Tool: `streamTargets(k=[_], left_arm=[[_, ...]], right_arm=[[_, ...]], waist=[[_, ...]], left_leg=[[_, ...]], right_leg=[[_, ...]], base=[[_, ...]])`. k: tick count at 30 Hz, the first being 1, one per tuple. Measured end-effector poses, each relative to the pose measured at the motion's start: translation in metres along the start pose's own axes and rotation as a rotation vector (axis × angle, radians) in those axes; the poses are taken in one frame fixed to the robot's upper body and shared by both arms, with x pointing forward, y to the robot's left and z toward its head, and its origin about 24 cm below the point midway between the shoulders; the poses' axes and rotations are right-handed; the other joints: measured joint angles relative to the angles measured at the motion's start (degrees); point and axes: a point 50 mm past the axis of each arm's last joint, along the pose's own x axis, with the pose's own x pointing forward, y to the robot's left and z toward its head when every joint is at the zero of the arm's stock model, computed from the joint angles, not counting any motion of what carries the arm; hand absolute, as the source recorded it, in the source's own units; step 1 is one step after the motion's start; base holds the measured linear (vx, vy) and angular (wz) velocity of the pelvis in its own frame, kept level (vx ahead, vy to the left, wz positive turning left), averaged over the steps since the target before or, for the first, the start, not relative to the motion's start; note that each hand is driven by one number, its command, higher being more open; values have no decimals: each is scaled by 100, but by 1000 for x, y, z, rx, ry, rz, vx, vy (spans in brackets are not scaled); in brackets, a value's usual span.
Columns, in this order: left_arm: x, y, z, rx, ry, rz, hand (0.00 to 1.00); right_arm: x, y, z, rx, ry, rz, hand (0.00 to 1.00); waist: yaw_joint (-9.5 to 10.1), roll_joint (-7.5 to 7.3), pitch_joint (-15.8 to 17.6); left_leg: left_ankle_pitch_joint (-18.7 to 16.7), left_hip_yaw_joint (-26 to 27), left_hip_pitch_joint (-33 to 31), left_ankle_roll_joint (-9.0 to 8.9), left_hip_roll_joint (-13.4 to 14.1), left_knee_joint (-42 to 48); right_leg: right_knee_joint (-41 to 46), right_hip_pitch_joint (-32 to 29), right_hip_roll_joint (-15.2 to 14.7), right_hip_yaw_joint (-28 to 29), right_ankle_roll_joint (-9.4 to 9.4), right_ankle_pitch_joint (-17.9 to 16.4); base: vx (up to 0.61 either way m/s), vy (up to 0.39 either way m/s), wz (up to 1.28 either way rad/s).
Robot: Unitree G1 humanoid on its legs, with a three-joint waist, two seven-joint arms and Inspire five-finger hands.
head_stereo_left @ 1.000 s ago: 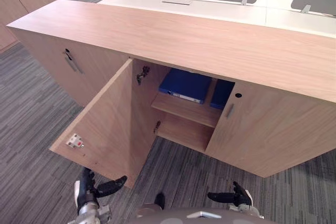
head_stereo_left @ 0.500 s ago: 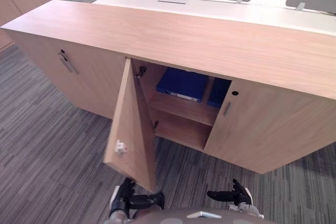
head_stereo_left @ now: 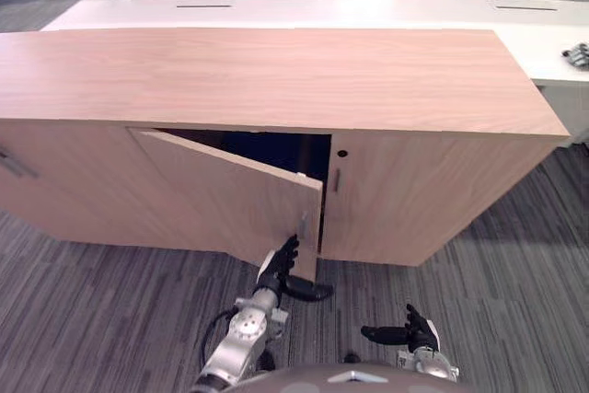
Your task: Walk over to the cabinet, pick up the folder, carry it to the office cabinet, place the folder inside the office cabinet, then close the office cabinet door
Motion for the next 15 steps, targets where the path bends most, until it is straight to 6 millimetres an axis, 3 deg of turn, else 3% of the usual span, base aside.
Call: streamTargets(k=[4, 9, 15], left_arm=[[20, 27, 27, 7, -55, 141, 100], [29, 52, 50, 19, -107, 251, 100], [29, 54, 55, 22, -130, 257, 100]], right_arm=[[2, 0, 7, 1, -16, -5, 100], [5, 1, 12, -2, -25, -12, 100], [7, -2, 11, -11, -10, -19, 100]], waist=[[-151, 11, 104], [-320, -27, 183], [-361, -39, 191]], left_leg=[[-42, 254, -60, -26, 79, 2], [-43, 357, -135, -27, 100, 3], [-36, 371, -125, -21, 96, 4]], right_leg=[[-1, -176, 85, 220, -42, 47], [-50, -277, 106, 294, -33, 124], [-74, -255, 61, 272, -25, 172]], base=[[56, -1, -30], [32, 7, -14], [0, 0, 0]])
